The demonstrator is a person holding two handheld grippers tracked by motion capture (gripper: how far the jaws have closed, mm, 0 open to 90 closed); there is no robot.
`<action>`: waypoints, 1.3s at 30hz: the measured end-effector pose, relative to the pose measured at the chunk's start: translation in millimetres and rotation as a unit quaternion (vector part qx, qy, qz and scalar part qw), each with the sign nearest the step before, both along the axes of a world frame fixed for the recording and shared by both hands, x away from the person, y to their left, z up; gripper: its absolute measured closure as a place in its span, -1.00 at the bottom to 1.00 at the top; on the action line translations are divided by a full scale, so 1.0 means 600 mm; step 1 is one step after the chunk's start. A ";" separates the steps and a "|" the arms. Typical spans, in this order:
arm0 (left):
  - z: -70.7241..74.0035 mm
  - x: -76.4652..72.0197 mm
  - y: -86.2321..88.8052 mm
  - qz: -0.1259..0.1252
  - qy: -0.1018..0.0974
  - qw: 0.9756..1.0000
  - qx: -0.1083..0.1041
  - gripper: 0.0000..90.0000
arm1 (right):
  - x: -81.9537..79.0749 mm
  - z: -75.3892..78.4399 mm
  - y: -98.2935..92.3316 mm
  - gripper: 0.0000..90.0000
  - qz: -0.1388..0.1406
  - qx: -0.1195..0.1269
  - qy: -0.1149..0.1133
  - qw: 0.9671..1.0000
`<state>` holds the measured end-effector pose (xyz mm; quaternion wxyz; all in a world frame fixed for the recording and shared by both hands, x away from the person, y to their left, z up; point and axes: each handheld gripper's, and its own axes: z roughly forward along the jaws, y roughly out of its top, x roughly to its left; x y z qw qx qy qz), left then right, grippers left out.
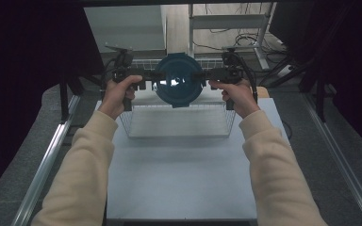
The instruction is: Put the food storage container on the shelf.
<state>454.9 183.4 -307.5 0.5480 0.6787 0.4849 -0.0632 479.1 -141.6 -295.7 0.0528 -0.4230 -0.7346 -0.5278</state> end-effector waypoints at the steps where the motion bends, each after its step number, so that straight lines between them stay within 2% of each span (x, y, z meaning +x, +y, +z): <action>1: -0.001 0.003 0.000 0.002 0.002 1.000 -0.004 -0.09 | 0.004 -0.001 0.000 -0.09 -0.003 0.002 0.000 1.000; 2: -0.003 0.008 0.001 0.004 0.006 1.000 -0.008 -0.08 | 0.006 -0.002 -0.001 -0.09 -0.005 0.004 0.004 1.000; 3: -0.005 0.012 0.001 0.007 0.011 1.000 -0.013 -0.08 | 0.015 -0.005 -0.001 -0.10 -0.015 0.013 0.019 1.000; 6: -0.014 0.026 0.001 0.011 0.030 0.999 -0.023 -0.09 | 0.021 -0.007 -0.001 -0.11 -0.025 0.019 0.032 0.999; 10: -0.030 0.044 -0.002 0.021 0.058 0.997 -0.045 -0.11 | 0.037 -0.017 -0.001 -0.13 -0.055 0.034 0.071 0.995; 11: -0.033 0.047 -0.002 0.022 0.061 0.997 -0.047 -0.12 | 0.042 -0.022 -0.002 -0.13 -0.065 0.040 0.086 0.993; 14: -0.041 0.057 -0.005 0.030 0.070 0.995 -0.057 -0.13 | 0.051 -0.033 -0.004 -0.14 -0.084 0.058 0.110 0.989; 19: -0.048 0.061 -0.008 0.030 0.071 0.995 -0.062 -0.14 | 0.056 -0.046 -0.008 -0.16 -0.101 0.070 0.122 0.985; 22: -0.048 0.061 -0.010 0.031 0.068 0.995 -0.060 -0.18 | 0.053 -0.046 -0.009 -0.18 -0.104 0.068 0.110 0.986; 23: -0.048 0.060 -0.011 0.034 0.066 0.995 -0.060 -0.18 | 0.048 -0.043 -0.007 -0.22 -0.109 0.059 0.099 0.987; 24: -0.045 0.057 -0.013 0.043 0.058 0.996 -0.057 -0.33 | 0.038 -0.034 -0.003 -0.44 -0.123 0.043 0.077 0.989; 25: -0.042 0.053 -0.014 0.052 0.050 0.996 -0.045 -0.33 | 0.038 -0.034 -0.003 -0.44 -0.123 0.043 0.077 0.989; 26: -0.035 0.045 -0.017 0.072 0.032 0.997 -0.017 -0.37 | 0.033 -0.031 -0.002 -0.46 -0.127 0.039 0.070 0.989; 27: -0.031 0.039 -0.018 0.077 0.020 0.997 -0.006 -0.41 | 0.023 -0.025 -0.001 -0.48 -0.132 0.029 0.052 0.990; 29: -0.022 0.020 -0.014 0.081 0.001 0.997 -0.007 -0.47 | 0.005 -0.016 0.001 -0.59 -0.138 0.003 0.024 0.990; 31: -0.016 0.002 -0.010 0.088 -0.013 0.996 -0.005 -0.49 | -0.013 -0.009 -0.002 -0.65 -0.129 -0.017 -0.002 0.992; 32: -0.012 -0.014 -0.008 0.091 -0.024 0.996 0.008 -0.50 | -0.019 -0.006 -0.004 -0.68 -0.124 -0.025 -0.010 0.992; 33: -0.010 -0.027 -0.005 0.090 -0.035 0.995 0.018 -0.51 | -0.032 -0.004 -0.010 -0.69 -0.117 -0.038 -0.028 0.992; 35: -0.008 -0.057 0.002 0.085 -0.052 0.995 0.029 -0.51 | -0.054 -0.001 -0.023 -0.68 -0.114 -0.055 -0.062 0.990; 37: -0.010 -0.091 0.009 0.079 -0.070 0.994 0.041 -0.52 | -0.083 -0.003 -0.039 -0.67 -0.097 -0.071 -0.092 0.988; 38: -0.011 -0.103 0.012 0.077 -0.076 0.993 0.050 -0.52 | -0.096 -0.006 -0.046 -0.67 -0.091 -0.076 -0.103 0.988; 39: -0.014 -0.119 0.013 0.077 -0.085 0.991 0.068 -0.52 | -0.107 -0.008 -0.051 -0.66 -0.086 -0.081 -0.111 0.987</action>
